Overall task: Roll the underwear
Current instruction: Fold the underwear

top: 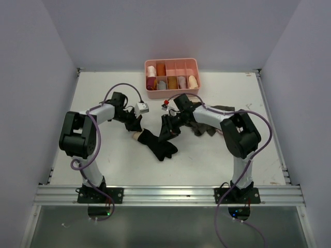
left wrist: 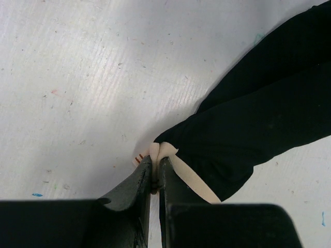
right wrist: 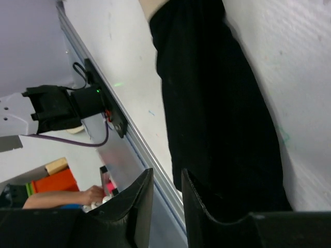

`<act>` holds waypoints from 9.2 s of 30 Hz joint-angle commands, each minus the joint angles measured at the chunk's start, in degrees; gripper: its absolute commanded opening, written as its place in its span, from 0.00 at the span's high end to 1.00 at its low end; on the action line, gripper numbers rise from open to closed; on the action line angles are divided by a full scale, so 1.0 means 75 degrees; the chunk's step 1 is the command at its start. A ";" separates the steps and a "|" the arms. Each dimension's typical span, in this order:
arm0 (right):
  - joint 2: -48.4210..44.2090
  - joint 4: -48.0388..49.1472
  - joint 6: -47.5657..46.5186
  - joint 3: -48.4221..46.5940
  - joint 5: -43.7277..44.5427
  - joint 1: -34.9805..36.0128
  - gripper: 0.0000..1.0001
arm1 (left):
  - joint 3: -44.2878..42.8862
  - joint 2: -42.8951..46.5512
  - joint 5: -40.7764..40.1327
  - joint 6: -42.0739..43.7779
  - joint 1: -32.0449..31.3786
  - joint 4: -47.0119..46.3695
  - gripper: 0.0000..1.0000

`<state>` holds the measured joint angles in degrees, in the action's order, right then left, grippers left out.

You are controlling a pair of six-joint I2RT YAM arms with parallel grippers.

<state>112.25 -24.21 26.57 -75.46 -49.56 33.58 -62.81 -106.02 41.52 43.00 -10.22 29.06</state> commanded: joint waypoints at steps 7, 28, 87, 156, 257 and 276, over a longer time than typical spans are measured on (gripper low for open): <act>0.0209 0.0298 0.0536 0.0640 -0.0306 -0.0036 0.51 | 0.0241 -0.0571 -0.1446 0.0208 -0.0138 0.0110 1.00; 0.0819 0.1387 0.1859 0.0312 -0.1138 0.0374 0.50 | 0.0323 -0.0501 -0.1504 0.0301 -0.0173 0.0051 1.00; 0.2084 -0.3488 -0.2136 -0.1810 0.1312 0.0291 0.85 | 0.0090 0.1162 -0.0991 -0.0307 -0.0091 -0.0255 0.71; 0.2073 0.5384 0.5212 0.1601 0.0679 0.1089 0.85 | 0.2866 0.0648 0.0394 -1.0058 0.2195 -0.5750 0.43; 0.2542 0.8420 0.5903 0.1424 -0.0458 0.1475 0.78 | 0.2258 -0.1156 0.2785 -1.3024 0.1445 -1.1634 0.73; 0.2401 0.7212 0.5329 0.1601 -0.0470 0.1475 0.78 | 0.1566 -0.2564 0.1180 -1.1664 0.1444 -0.9501 0.76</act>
<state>130.87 37.06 69.43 -64.86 -52.14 44.56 -49.98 -124.16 58.37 -51.59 0.32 -49.19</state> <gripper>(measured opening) 0.222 0.242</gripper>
